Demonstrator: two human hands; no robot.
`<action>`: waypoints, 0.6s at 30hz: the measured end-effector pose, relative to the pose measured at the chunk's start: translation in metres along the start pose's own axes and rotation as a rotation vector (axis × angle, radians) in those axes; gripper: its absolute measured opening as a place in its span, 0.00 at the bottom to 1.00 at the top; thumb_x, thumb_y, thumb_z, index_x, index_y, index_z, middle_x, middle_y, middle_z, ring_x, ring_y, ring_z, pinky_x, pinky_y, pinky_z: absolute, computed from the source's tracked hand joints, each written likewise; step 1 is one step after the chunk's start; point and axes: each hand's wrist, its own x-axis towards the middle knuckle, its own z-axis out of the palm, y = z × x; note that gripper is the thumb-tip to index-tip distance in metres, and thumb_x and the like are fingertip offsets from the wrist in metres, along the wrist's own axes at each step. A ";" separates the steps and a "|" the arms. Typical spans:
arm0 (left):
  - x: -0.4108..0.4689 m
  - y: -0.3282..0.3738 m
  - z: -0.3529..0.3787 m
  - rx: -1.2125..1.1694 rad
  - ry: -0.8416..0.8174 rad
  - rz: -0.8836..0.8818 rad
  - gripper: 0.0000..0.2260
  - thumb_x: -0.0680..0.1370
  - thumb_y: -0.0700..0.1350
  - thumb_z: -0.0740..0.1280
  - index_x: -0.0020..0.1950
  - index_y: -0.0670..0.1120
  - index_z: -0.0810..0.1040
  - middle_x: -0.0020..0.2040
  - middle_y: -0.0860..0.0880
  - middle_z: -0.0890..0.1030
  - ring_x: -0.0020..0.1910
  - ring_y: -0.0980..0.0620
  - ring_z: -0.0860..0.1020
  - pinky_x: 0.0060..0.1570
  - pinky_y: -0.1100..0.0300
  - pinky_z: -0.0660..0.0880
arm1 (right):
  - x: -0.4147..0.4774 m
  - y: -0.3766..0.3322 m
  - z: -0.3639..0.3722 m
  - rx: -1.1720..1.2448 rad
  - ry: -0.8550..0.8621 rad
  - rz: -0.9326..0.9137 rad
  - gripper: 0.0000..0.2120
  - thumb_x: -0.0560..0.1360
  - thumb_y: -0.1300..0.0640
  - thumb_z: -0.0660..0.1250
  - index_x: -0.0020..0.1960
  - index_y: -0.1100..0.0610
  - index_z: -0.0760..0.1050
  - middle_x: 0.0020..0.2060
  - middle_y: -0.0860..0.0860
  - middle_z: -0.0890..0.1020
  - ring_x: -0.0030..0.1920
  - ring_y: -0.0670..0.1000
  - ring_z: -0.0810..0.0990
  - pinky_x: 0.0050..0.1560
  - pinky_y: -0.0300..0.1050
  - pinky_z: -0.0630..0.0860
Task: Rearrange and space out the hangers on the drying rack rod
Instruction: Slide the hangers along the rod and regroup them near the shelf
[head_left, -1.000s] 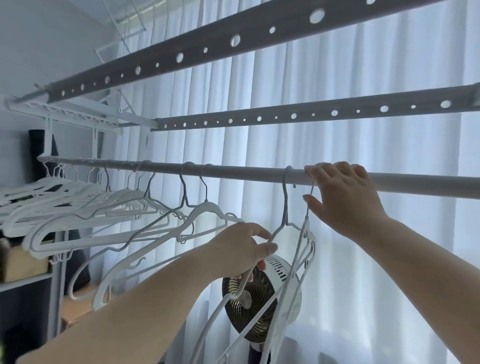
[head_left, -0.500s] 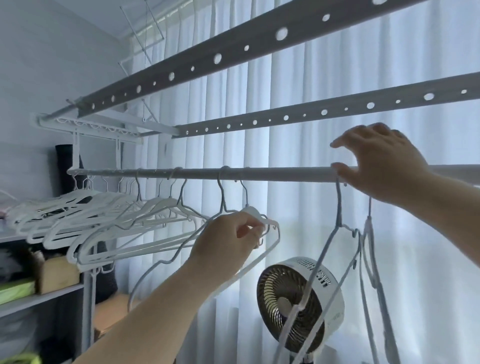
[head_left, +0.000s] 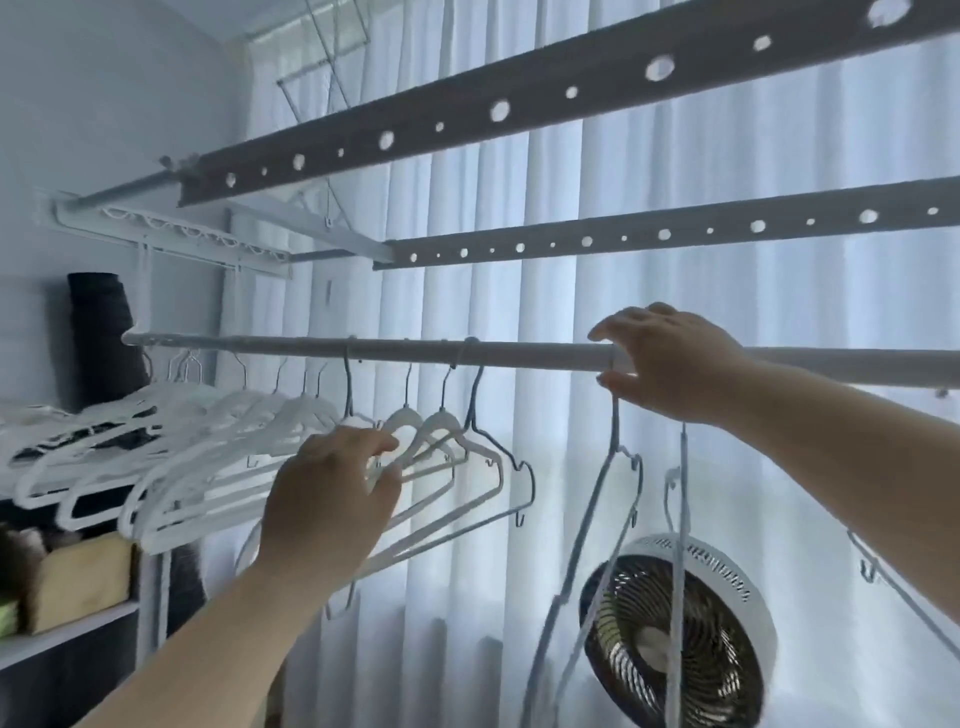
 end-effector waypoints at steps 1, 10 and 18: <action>0.002 -0.012 0.000 0.031 -0.028 -0.008 0.15 0.73 0.49 0.61 0.54 0.45 0.79 0.52 0.46 0.82 0.53 0.42 0.78 0.49 0.53 0.73 | 0.010 -0.008 0.004 -0.027 -0.011 0.013 0.22 0.78 0.50 0.58 0.71 0.52 0.62 0.68 0.49 0.69 0.69 0.52 0.65 0.66 0.46 0.63; 0.011 -0.066 0.011 0.231 -0.241 0.054 0.15 0.78 0.55 0.57 0.64 0.56 0.68 0.57 0.57 0.78 0.60 0.53 0.72 0.57 0.61 0.64 | 0.053 -0.042 0.032 -0.161 -0.085 0.199 0.15 0.79 0.53 0.53 0.65 0.54 0.66 0.60 0.52 0.76 0.60 0.55 0.73 0.54 0.46 0.66; 0.018 -0.057 0.014 0.148 -0.387 -0.015 0.11 0.80 0.48 0.53 0.44 0.53 0.73 0.36 0.51 0.76 0.43 0.48 0.74 0.42 0.59 0.68 | 0.049 -0.027 0.033 -0.082 -0.066 0.218 0.12 0.79 0.54 0.54 0.61 0.53 0.68 0.53 0.51 0.79 0.54 0.54 0.76 0.42 0.44 0.65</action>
